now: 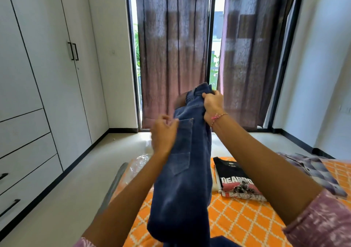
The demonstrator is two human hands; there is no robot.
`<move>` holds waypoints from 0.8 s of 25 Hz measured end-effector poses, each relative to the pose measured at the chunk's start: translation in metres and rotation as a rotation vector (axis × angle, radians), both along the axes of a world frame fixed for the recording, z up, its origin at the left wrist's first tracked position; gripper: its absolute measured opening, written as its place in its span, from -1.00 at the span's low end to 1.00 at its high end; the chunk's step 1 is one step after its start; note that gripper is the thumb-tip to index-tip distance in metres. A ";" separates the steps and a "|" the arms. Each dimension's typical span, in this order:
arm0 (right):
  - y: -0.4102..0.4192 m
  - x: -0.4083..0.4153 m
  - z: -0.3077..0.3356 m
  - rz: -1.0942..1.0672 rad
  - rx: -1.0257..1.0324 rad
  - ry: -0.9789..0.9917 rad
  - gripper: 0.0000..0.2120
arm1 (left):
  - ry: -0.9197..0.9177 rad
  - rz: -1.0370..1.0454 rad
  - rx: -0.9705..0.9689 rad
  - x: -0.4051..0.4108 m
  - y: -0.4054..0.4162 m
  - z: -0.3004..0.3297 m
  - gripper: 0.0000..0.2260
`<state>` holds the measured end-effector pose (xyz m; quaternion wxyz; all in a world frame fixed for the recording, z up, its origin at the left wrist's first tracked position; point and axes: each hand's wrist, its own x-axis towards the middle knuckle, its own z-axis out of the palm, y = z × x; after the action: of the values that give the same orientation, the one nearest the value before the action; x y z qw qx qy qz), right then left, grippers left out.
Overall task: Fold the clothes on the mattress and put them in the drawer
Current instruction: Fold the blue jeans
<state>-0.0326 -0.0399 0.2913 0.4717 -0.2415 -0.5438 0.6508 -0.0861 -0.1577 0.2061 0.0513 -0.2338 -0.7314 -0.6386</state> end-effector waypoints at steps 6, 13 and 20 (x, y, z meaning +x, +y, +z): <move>-0.028 -0.016 0.039 0.033 -0.574 0.451 -0.69 | 0.040 0.063 -0.325 0.049 0.051 -0.001 -0.21; -0.048 -0.015 0.044 0.030 -0.322 0.290 -0.64 | -0.037 0.269 -0.328 0.039 0.066 0.009 -0.52; -0.023 0.000 0.037 0.333 -0.031 0.073 -0.80 | -0.509 -0.680 0.013 -0.020 -0.013 0.031 -0.72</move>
<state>-0.0326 -0.0626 0.3281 0.3729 -0.1315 -0.5488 0.7365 -0.1057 -0.1704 0.2374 -0.3428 -0.2962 -0.5978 -0.6613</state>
